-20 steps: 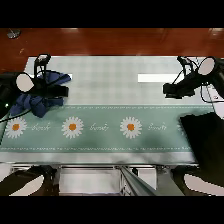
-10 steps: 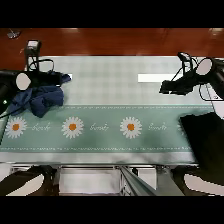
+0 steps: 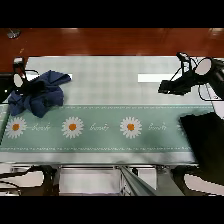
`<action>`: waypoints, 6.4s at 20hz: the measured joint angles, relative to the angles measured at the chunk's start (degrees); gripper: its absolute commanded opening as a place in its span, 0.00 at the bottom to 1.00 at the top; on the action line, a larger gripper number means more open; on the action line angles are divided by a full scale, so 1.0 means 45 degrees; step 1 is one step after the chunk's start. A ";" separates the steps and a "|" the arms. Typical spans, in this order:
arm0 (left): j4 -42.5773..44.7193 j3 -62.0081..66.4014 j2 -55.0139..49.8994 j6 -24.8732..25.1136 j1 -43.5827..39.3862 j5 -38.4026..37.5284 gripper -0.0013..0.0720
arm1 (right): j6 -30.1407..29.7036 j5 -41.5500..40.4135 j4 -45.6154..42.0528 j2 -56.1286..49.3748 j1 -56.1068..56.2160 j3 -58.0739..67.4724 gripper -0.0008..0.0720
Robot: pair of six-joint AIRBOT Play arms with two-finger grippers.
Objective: Fold the shirts.
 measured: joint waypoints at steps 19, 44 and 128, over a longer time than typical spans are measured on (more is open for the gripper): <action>-0.8068 0.7708 0.2783 0.2433 -0.0826 -0.4959 0.05 | 0.0568 0.0058 -0.1637 0.5751 0.0000 0.1195 0.86; -1.1628 -0.3944 0.4697 0.3876 -0.6096 -0.0578 0.96 | 0.0423 0.0772 0.1685 0.6669 -0.0005 -0.1996 0.86; -1.1375 -0.0763 0.1855 0.4682 -0.0884 0.0209 0.97 | 0.0520 -0.0986 0.2574 -0.1574 -0.0131 0.2929 0.85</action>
